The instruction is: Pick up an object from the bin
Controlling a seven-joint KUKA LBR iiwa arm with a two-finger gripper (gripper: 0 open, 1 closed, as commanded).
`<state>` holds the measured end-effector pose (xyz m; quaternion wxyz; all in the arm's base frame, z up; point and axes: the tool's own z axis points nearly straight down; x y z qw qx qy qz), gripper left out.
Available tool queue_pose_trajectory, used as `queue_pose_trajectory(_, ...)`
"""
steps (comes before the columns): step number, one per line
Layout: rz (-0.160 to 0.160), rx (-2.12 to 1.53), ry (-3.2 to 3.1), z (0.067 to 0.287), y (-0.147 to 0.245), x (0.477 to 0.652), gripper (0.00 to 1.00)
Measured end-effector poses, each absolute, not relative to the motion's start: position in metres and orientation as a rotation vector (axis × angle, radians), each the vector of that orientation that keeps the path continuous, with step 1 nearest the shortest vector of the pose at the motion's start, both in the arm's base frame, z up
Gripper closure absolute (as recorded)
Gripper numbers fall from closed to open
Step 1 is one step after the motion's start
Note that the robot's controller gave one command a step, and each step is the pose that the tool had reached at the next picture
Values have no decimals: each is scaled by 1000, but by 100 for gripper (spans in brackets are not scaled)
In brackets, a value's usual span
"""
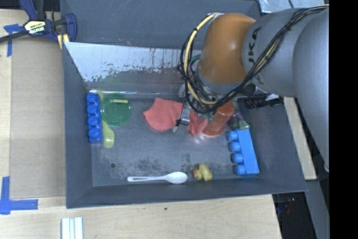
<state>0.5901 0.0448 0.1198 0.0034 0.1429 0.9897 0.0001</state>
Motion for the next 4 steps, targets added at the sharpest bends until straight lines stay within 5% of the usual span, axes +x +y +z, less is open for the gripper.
queue_pose_trajectory(1, 2, 414, 3092, 68, 33, 614, 0)
queue_pose_trajectory(2, 9, 903, 2992, 71, 43, 593, 100)
queue_pose_trajectory(4, 9, 900, 2990, 74, 43, 593, 100)
